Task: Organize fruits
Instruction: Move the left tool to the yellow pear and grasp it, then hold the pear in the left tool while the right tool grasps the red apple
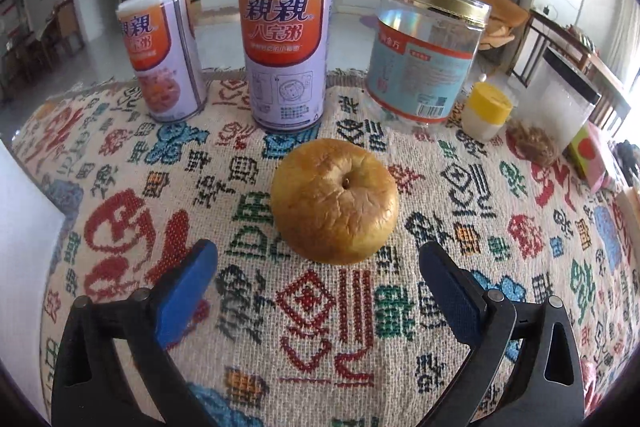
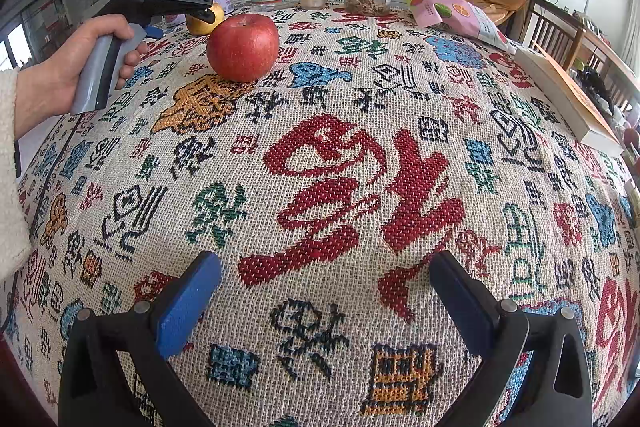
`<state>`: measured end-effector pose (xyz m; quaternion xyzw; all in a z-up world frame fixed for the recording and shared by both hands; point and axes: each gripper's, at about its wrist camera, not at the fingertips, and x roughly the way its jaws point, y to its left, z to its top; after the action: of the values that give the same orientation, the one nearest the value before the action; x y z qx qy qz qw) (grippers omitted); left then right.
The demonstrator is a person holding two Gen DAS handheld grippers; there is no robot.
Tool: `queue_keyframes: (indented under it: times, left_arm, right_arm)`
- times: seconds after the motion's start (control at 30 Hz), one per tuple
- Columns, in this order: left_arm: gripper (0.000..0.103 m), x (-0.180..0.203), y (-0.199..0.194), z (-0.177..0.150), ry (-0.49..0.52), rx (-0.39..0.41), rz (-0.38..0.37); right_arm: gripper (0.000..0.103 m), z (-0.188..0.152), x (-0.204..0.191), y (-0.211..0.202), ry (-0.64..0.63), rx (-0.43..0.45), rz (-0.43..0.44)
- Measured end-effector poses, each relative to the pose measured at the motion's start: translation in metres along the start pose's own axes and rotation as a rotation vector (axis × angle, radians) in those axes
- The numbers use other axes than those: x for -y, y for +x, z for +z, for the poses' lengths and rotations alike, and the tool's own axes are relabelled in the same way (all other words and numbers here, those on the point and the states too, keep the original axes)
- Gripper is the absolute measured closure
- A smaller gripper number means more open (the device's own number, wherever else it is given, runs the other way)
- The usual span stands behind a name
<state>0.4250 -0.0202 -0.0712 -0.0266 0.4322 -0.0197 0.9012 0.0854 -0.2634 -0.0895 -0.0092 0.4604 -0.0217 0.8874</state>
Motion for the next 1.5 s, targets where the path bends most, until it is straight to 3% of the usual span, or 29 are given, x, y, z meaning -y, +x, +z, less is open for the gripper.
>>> queue_keyframes:
  times: [0.13,0.17,0.2,0.23,0.37,0.53,0.83,1.0,1.07,1.17,1.33,1.4,1.5]
  left_arm:
    - [0.003,-0.001,0.014,0.013,-0.016,0.020,-0.004]
    - [0.009,-0.001,0.017,0.014,-0.016,0.024,-0.020]
    - [0.028,-0.001,0.019,0.015,-0.015,0.021,-0.051]
    - [0.032,-0.001,0.021,0.014,-0.015,0.004,-0.083]
    - [0.033,-0.001,0.008,0.002,0.000,0.005,-0.078]
    - [0.033,-0.011,-0.051,-0.045,0.037,-0.024,-0.138]
    - [0.033,-0.013,-0.170,-0.164,0.133,-0.040,-0.199]
    - [0.032,-0.025,-0.173,-0.216,0.099,-0.062,-0.167]
    - [0.029,-0.028,-0.177,-0.222,0.079,-0.008,-0.162]
    - [0.002,-0.032,-0.182,-0.225,0.091,0.048,-0.080]
    - [0.002,-0.037,-0.165,-0.229,0.094,-0.039,-0.074]
    - [0.000,-0.030,-0.163,-0.231,0.145,-0.046,-0.034]
    - [0.000,-0.032,-0.164,-0.232,0.141,-0.045,-0.040]
  right_arm:
    - [0.000,0.000,0.000,0.000,0.000,0.000,0.000]
    - [0.000,0.000,0.000,0.000,0.000,0.000,0.000]
    - [0.000,0.000,0.000,0.000,0.000,0.000,0.000]
    - [0.000,0.000,0.000,0.000,0.000,0.000,0.000]
    - [0.000,0.000,0.000,0.000,0.000,0.000,0.000]
    - [0.000,0.000,0.000,0.000,0.000,0.000,0.000]
    - [0.000,0.000,0.000,0.001,-0.001,0.000,0.000]
    - [0.000,0.000,0.000,0.001,-0.001,0.000,-0.001]
    - [0.000,0.000,0.000,0.001,-0.001,0.000,0.000]
    - [0.000,0.000,0.000,0.001,0.000,0.000,0.000]
    - [0.000,0.000,0.000,0.000,-0.001,0.000,-0.001]
    - [0.000,0.000,0.001,0.000,-0.001,0.000,-0.001]
    - [0.000,-0.001,0.000,0.001,0.000,0.000,0.001]
